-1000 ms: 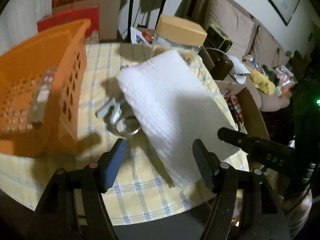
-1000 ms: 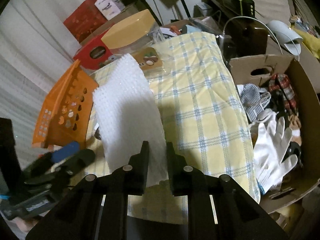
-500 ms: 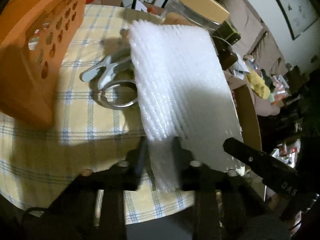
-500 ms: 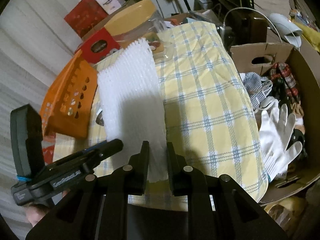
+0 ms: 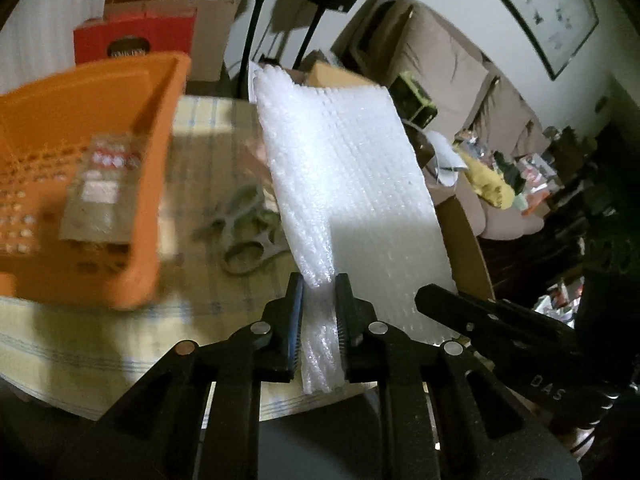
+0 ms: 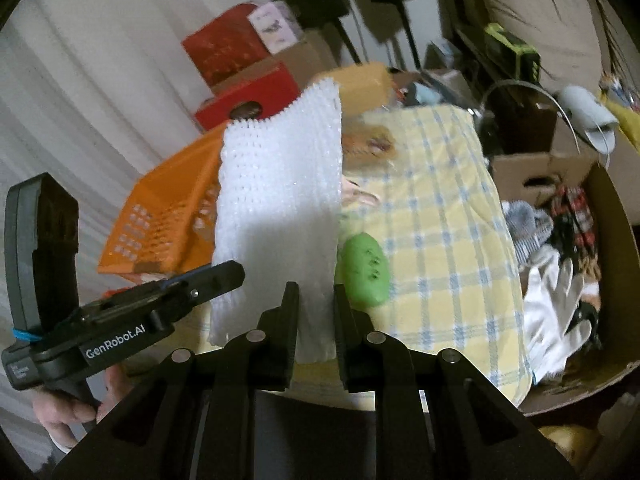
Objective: Organize objects
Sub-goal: 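Lift the foam sheet with the left tool and lower it into the basket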
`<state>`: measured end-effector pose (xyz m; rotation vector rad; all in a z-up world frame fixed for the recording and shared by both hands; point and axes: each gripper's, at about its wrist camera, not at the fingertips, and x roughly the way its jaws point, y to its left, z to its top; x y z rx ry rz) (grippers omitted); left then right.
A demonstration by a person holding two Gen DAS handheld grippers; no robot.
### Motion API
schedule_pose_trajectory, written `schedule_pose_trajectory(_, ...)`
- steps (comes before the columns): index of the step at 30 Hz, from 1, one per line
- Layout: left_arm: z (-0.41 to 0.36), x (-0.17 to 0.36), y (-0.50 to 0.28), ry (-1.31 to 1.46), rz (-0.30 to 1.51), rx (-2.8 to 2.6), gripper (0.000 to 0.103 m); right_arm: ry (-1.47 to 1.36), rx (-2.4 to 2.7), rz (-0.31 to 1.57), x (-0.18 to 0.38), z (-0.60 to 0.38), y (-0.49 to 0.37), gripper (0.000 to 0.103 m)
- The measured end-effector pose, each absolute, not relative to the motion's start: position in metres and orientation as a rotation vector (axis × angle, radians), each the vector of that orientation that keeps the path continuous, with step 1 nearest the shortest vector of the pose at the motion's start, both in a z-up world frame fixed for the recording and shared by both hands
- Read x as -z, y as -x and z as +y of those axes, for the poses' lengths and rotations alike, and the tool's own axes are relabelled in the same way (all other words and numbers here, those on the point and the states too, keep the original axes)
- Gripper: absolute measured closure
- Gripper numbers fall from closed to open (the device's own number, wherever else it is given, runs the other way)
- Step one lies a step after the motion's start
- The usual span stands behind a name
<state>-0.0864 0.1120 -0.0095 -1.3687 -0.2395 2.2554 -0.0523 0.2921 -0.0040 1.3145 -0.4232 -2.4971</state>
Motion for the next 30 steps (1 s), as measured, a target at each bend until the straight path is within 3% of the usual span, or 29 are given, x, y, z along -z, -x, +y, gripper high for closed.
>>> schedule_pose_trajectory(7, 0.070, -0.025, 0.103, 1.369, -0.199, -2.276, 0.089, -1.273, 2.432, -0.340, -0.022, 0.237, 0.077, 0.087)
schedule_pose_trajectory(15, -0.015, -0.044, 0.139, 1.407, -0.271, -2.348, 0.089, -1.267, 2.298, -0.315, -0.025, 0.148, 0.120, 0.087)
schedule_pose_trajectory(30, -0.116, 0.015, 0.198, 1.617, -0.329, -2.408, 0.089, -1.437, 2.139, -0.316, 0.032, 0.054, 0.171, 0.087)
